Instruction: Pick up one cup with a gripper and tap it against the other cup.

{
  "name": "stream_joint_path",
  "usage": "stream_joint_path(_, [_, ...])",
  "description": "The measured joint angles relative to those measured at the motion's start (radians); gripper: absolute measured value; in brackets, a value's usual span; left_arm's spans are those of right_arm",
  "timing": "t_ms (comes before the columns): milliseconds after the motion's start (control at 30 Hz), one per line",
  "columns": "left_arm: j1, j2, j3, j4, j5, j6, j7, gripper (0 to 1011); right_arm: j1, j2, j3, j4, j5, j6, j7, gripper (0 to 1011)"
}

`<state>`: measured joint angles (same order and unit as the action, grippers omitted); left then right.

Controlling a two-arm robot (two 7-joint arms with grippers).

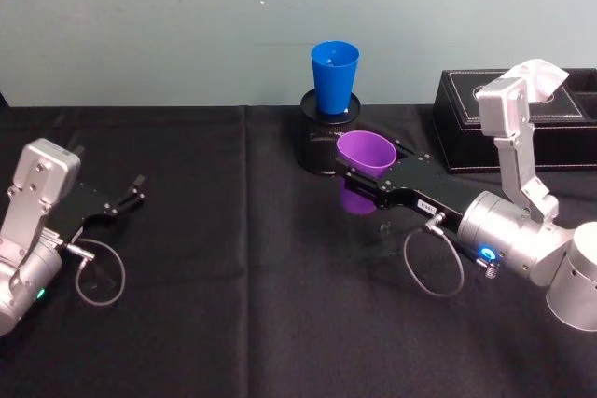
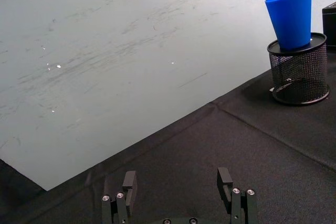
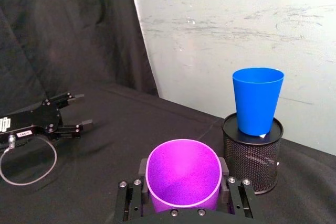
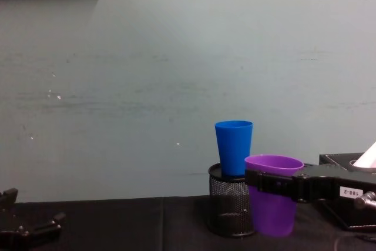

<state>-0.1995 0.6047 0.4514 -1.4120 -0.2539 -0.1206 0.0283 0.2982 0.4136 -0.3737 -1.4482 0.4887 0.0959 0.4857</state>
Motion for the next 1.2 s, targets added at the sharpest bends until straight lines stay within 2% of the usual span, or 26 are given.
stream_joint_path(167, [0.000, 0.000, 0.000, 0.000, 0.000, 0.000, 0.000, 1000, 0.026, -0.005, -0.014, 0.018, -0.002, 0.004, -0.009, 731])
stream_joint_path(300, [0.000, 0.000, 0.000, 0.000, 0.000, 0.000, 0.000, 1000, 0.061, -0.026, -0.029, 0.047, -0.025, 0.017, -0.049, 731])
stream_joint_path(400, [0.000, 0.000, 0.000, 0.000, 0.000, 0.000, 0.000, 1000, 0.084, -0.049, -0.036, 0.067, -0.053, 0.027, -0.096, 731])
stream_joint_path(500, [0.000, 0.000, 0.000, 0.000, 0.000, 0.000, 0.000, 1000, 0.111, -0.090, -0.037, 0.098, -0.083, 0.040, -0.153, 731])
stream_joint_path(533, [0.000, 0.000, 0.000, 0.000, 0.000, 0.000, 0.000, 1000, 0.111, -0.090, -0.037, 0.098, -0.083, 0.040, -0.153, 731])
stream_joint_path(733, [0.000, 0.000, 0.000, 0.000, 0.000, 0.000, 0.000, 1000, 0.168, -0.158, -0.039, 0.175, -0.133, 0.045, -0.217, 731])
stream_joint_path(1200, [0.000, 0.000, 0.000, 0.000, 0.000, 0.000, 0.000, 1000, 0.253, -0.246, -0.013, 0.316, -0.158, 0.046, -0.229, 731])
